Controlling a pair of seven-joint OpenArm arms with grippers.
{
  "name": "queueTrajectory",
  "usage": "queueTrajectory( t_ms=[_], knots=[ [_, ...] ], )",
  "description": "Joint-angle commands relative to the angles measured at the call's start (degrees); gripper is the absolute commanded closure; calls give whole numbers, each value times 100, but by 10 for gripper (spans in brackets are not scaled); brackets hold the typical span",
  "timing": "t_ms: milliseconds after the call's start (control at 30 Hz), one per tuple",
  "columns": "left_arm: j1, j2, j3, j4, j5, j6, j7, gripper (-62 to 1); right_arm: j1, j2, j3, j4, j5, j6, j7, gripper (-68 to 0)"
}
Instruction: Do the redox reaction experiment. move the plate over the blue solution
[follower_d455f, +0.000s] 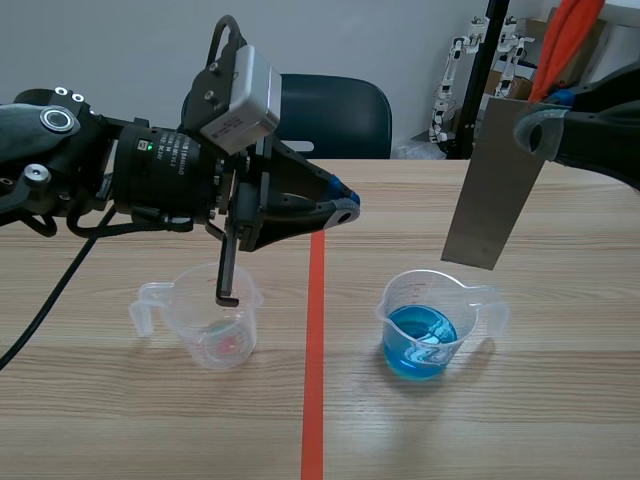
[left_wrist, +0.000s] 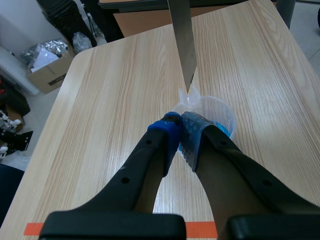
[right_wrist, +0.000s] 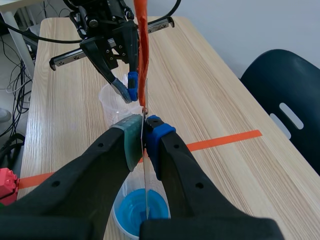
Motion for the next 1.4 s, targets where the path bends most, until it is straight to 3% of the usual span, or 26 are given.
queueTrajectory(
  t_ms=[0, 1367],
  knots=[
    [-63, 15, -33, 9, -98, -9, -72, -17, 59, 94, 92, 44, 109, 46, 127, -6],
    [-61, 31, -33, 9, -98, -9, 70, -17, 61, 94, 92, 42, 111, 46, 129, -6]
  ],
)
